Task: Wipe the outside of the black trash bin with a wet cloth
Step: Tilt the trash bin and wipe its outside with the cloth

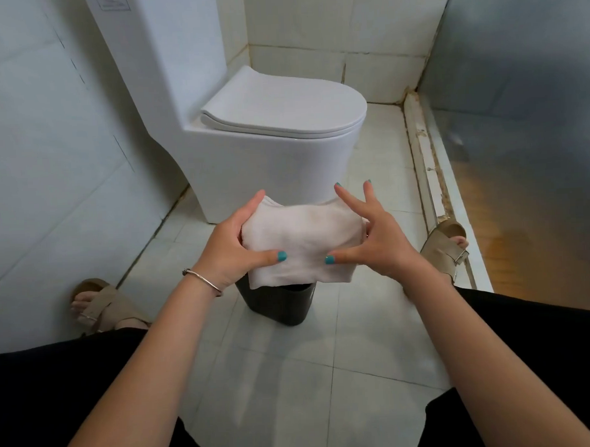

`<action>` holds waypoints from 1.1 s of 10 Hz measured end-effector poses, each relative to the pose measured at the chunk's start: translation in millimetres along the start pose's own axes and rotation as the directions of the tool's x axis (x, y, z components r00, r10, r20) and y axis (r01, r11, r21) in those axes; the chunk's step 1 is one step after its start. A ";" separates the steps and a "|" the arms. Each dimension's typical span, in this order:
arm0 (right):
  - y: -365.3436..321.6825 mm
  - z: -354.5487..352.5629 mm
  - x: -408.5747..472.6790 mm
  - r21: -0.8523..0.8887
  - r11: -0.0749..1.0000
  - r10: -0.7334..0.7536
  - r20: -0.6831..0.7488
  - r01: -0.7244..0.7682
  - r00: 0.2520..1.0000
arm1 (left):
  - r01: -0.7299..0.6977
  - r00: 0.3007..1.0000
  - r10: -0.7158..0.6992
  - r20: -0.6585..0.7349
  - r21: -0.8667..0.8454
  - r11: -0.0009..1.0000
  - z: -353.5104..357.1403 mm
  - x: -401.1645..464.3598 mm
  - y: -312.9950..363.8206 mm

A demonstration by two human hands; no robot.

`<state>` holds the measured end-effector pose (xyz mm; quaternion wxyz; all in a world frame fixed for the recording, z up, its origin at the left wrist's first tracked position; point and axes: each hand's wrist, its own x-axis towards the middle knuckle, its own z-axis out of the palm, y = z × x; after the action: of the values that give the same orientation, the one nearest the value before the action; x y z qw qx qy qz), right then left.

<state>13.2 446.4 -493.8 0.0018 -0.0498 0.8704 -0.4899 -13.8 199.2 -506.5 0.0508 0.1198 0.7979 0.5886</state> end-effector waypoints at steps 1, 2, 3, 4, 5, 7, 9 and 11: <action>5.3 6.2 3.7 -0.200 0.979 0.036 -0.072 -0.050 0.997 | 0.026 0.999 -0.019 -0.031 0.221 0.975 2.7 0.3 2.0; 11.4 8.2 3.1 -0.272 0.962 -0.028 -0.191 -0.025 0.981 | 0.053 0.994 -0.005 -0.106 0.460 0.886 10.0 1.7 7.2; 13.5 1.6 0.3 -0.494 0.869 -0.089 -0.214 -0.029 0.973 | 0.055 0.979 0.074 -0.192 0.591 0.805 13.9 1.2 16.6; 13.3 -5.8 -1.8 -0.477 0.878 -0.114 -0.158 0.025 0.981 | 0.107 0.973 0.080 -0.216 0.733 0.672 12.8 1.7 23.8; 17.4 -11.5 -5.0 -0.271 0.963 -0.002 -0.015 -0.002 1.000 | 0.040 0.991 0.062 -0.118 0.707 0.706 7.8 5.1 25.4; 23.8 -14.7 -18.8 0.099 0.993 0.043 0.192 -0.063 0.980 | -0.162 0.980 0.167 0.106 -0.062 0.985 16.7 1.8 20.0; 29.1 -13.3 -21.9 0.176 0.984 -0.005 0.171 -0.026 0.985 | -0.212 0.972 0.198 0.125 0.104 0.972 20.8 3.1 35.7; 17.5 -10.3 -24.6 0.474 0.877 -0.228 0.554 -0.078 0.801 | -0.257 0.955 0.268 0.131 -0.097 0.962 17.3 2.7 46.2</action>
<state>35.6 466.3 -504.5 0.2664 -0.2340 0.6756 -0.6464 -6.5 228.9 -467.5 0.0337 0.2643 0.7454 0.6111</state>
